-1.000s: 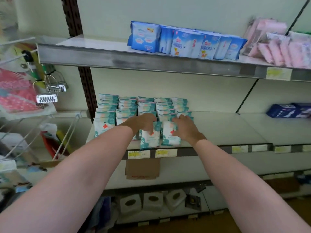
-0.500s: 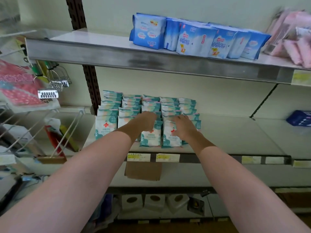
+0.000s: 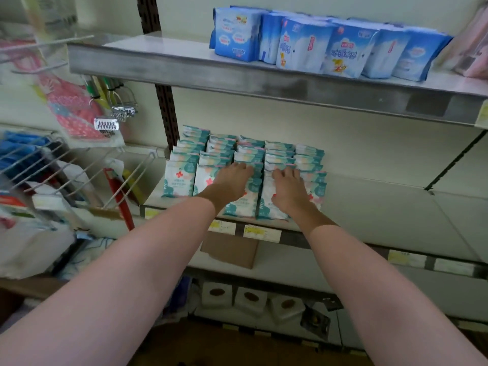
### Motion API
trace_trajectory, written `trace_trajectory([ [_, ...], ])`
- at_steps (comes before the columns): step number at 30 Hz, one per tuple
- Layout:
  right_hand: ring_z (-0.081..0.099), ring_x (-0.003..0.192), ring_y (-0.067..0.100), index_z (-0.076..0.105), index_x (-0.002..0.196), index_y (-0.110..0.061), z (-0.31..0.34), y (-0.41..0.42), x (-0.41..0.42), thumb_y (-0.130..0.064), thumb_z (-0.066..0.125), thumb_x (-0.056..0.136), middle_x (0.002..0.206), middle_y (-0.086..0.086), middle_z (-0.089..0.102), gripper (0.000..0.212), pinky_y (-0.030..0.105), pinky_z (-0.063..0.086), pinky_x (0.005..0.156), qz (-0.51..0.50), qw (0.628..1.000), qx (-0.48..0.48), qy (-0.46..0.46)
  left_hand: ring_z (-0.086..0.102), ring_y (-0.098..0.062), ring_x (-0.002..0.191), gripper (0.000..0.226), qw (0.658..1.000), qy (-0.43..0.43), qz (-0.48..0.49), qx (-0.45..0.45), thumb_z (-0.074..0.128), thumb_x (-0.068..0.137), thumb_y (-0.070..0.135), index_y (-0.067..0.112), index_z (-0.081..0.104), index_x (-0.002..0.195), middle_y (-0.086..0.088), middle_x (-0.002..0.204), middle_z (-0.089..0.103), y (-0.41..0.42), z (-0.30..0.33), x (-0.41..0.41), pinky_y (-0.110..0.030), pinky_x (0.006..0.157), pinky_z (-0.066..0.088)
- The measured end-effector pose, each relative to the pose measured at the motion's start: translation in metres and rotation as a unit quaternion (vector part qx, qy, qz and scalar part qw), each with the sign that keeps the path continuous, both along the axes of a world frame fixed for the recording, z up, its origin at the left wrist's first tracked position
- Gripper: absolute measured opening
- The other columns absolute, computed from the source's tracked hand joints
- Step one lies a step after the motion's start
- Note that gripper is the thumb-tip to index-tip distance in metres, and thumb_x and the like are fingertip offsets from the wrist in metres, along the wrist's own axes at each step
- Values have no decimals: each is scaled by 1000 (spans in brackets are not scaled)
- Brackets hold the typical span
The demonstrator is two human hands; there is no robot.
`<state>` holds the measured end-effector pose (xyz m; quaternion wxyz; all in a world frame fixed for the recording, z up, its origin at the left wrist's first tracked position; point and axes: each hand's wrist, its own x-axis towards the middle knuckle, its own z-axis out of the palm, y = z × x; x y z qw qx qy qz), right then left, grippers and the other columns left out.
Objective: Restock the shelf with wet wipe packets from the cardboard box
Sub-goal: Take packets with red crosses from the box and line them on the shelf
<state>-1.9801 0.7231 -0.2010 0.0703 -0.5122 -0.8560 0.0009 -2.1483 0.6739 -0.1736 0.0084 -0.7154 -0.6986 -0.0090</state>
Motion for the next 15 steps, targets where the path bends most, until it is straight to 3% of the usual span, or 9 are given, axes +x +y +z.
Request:
trace_trajectory([
  [4, 37, 125, 32, 46, 138, -13, -7, -16, -5, -19, 65, 89, 133, 11, 44, 53, 38, 36, 104, 30, 999, 6, 37, 44, -29, 125, 53, 999, 11, 27, 45, 62, 91, 17, 14, 43, 140, -10, 134, 49, -22, -4, 4, -40, 101, 39],
  [9, 39, 121, 31, 50, 130, -11, -10, -49, -24, -19, 61, 92, 127, 12, 47, 40, 39, 42, 96, 55, 997, 4, 50, 47, -30, 120, 40, 998, 9, 53, 31, 52, 90, 11, 13, 48, 130, -11, 130, 52, -64, -5, -14, -42, 95, 40],
  [15, 42, 122, 30, 50, 124, -14, -16, -116, -74, -22, 58, 95, 126, 9, 47, 32, 40, 45, 96, 72, 995, -36, 62, 47, -30, 121, 41, 995, 21, 97, -13, 52, 92, 19, 16, 45, 132, -11, 129, 52, -135, -10, -63, -39, 95, 39],
])
